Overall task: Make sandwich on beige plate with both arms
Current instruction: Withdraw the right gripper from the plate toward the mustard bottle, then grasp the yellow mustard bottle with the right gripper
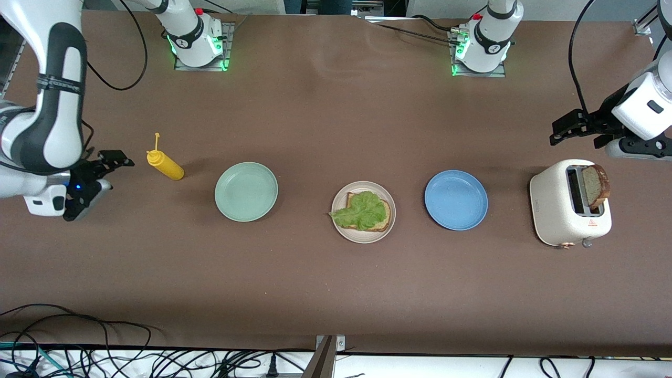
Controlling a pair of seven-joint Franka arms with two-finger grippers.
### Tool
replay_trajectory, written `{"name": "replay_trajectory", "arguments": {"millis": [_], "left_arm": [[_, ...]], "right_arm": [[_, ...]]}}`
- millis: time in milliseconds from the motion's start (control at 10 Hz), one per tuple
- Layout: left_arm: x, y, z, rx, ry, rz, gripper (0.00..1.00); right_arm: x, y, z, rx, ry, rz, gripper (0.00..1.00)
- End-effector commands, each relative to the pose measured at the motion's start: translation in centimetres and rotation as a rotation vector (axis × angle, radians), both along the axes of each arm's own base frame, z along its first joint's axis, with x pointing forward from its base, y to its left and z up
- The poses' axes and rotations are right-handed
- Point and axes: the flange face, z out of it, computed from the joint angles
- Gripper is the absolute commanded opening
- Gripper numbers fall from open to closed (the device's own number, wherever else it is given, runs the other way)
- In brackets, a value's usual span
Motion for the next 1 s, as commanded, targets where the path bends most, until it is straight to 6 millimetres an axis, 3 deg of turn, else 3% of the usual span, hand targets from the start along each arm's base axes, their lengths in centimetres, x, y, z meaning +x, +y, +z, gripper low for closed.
{"name": "replay_trajectory", "arguments": {"millis": [0,299,697,896], "left_arm": [[-0.2,0.0,0.5,-0.011,0.001,0.004,1.0],[-0.2,-0.1,0.5,-0.011,0.001,0.002,1.0],[-0.2,0.0,0.5,-0.012,0.003,0.004,1.0],[-0.2,0.0,0.5,-0.012,0.003,0.004,1.0]], "right_arm": [[-2.7,-3.7,-0.3,0.217,-0.126,0.149,1.0],[-5.8,-7.2,-5.2,0.401,-0.203,0.22,1.0],[-6.4,-6.0,-11.8,0.6,-0.36,0.315,1.0],[-7.5,-6.9,-13.7,0.62,-0.373,0.31,1.0]]}}
